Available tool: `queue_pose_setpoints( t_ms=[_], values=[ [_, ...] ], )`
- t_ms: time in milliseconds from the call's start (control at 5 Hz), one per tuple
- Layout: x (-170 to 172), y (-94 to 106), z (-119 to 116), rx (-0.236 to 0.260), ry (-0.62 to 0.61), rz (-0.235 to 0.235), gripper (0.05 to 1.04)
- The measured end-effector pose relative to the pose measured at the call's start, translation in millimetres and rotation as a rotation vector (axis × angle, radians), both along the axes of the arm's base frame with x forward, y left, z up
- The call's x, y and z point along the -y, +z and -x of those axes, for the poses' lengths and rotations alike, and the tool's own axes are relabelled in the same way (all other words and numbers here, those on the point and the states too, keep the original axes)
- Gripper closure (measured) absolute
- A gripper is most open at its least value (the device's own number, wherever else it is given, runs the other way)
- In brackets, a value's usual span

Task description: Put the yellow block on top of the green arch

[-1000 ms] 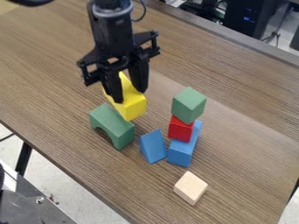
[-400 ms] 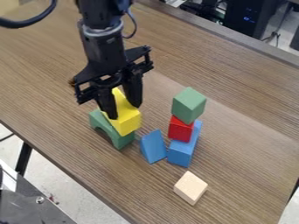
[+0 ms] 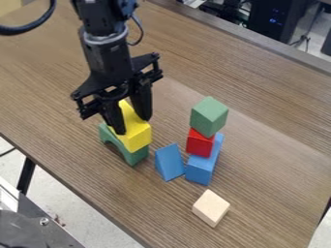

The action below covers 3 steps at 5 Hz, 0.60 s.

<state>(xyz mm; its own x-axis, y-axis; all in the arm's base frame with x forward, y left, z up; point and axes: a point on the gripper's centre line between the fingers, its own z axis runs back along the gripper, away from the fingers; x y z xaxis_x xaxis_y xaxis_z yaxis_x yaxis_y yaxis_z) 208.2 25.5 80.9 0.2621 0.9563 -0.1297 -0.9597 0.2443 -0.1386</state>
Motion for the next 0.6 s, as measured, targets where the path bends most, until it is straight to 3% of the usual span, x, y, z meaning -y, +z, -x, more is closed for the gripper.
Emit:
queue_pose_setpoints(
  t_ms=[400,600],
  values=[
    [0.7,-5.6,-4.3,-0.016,-0.004,0.016,0.613],
    [0.5,-5.7,-6.4,-0.015,-0.005,0.02,0.565]
  ],
)
